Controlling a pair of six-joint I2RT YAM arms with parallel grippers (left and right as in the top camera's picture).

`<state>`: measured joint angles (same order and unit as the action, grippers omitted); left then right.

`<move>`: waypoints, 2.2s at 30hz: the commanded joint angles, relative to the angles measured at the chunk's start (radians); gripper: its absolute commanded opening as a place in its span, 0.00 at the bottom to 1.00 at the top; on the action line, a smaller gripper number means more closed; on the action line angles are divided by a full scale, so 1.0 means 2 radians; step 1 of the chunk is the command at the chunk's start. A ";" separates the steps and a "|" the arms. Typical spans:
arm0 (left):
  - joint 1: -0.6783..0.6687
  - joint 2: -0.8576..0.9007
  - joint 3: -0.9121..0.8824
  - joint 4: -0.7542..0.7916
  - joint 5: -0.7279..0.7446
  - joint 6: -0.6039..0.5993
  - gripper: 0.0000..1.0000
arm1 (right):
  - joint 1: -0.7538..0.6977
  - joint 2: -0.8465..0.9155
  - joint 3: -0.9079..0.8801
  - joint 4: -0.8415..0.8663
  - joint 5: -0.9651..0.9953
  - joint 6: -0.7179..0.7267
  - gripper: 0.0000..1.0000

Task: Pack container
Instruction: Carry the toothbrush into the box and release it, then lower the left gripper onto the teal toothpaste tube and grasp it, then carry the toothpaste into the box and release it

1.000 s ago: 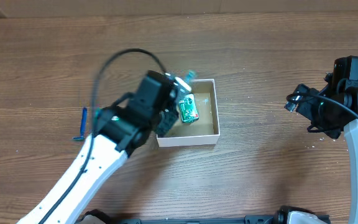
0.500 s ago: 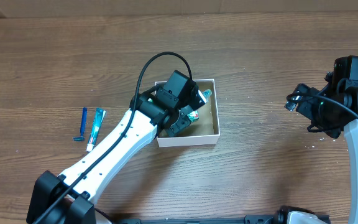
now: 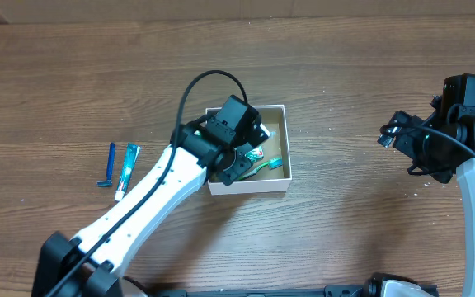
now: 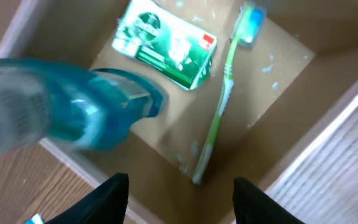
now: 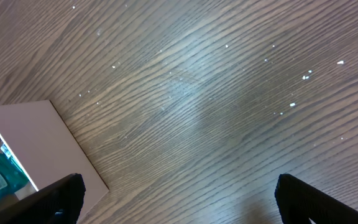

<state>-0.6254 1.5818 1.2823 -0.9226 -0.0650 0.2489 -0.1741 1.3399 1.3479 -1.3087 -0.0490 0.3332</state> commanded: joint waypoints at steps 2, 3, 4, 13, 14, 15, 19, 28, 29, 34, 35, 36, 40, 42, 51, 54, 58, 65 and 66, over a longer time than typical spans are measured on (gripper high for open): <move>0.004 -0.104 0.034 -0.040 -0.072 -0.116 0.59 | 0.001 -0.004 0.000 0.003 -0.003 -0.010 1.00; 0.012 -0.123 0.034 -0.058 -0.089 -0.148 0.66 | 0.001 -0.004 0.000 0.004 -0.003 -0.010 1.00; 0.021 -0.138 0.034 -0.073 -0.104 -0.178 0.72 | 0.001 -0.004 0.000 0.005 -0.003 -0.010 1.00; 0.220 -0.161 0.012 -0.130 -0.098 -0.268 1.00 | 0.001 -0.004 0.000 0.009 -0.003 -0.010 1.00; 0.237 -0.154 0.007 -0.124 -0.087 -0.259 1.00 | 0.001 -0.004 0.000 0.009 -0.003 -0.010 1.00; 0.264 -0.139 -0.002 -0.114 -0.066 -0.245 1.00 | 0.001 -0.004 0.000 0.009 -0.003 -0.010 1.00; 0.329 -0.059 -0.013 -0.082 -0.014 -0.202 1.00 | 0.001 -0.004 0.000 0.009 -0.003 -0.010 1.00; 0.355 0.115 -0.013 -0.041 0.007 -0.189 0.97 | 0.001 -0.004 0.000 0.009 -0.003 -0.012 1.00; 0.355 0.128 -0.013 -0.039 0.007 -0.189 0.97 | 0.001 -0.004 0.000 0.009 -0.003 -0.012 1.00; 0.355 0.185 -0.013 -0.026 0.008 -0.188 0.97 | 0.001 -0.004 0.000 0.009 -0.003 -0.012 1.00; 0.355 0.193 -0.013 -0.024 0.008 -0.188 0.97 | 0.001 -0.004 0.000 0.009 -0.003 -0.012 1.00; 0.355 0.200 -0.013 -0.022 0.007 -0.187 0.97 | 0.001 -0.004 0.000 0.009 -0.003 -0.012 1.00; 0.355 0.213 -0.013 -0.017 0.014 -0.187 0.93 | 0.001 -0.004 0.000 0.009 -0.003 -0.012 1.00; 0.355 0.215 -0.013 -0.013 0.023 -0.179 0.78 | 0.001 -0.004 0.000 0.009 -0.003 -0.012 1.00; 0.355 0.215 -0.013 -0.023 0.033 -0.173 0.25 | 0.001 -0.004 0.000 0.009 -0.003 -0.012 1.00; 0.355 0.215 -0.013 -0.027 0.033 -0.173 0.23 | 0.001 -0.004 0.000 0.009 -0.003 -0.012 1.00; 0.355 0.205 -0.010 -0.034 0.033 -0.173 0.15 | 0.001 -0.004 0.000 0.009 -0.003 -0.012 1.00; 0.305 0.082 0.029 -0.062 0.037 -0.167 0.13 | 0.001 -0.004 0.000 0.011 -0.003 -0.012 1.00; 0.286 0.055 0.035 -0.062 0.045 -0.156 0.12 | 0.001 -0.004 0.000 0.011 -0.003 -0.012 1.00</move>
<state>0.0410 1.8866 1.2751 -1.0424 -0.0109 -0.1005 -0.1741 1.3399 1.3479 -1.2942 -0.0490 0.3138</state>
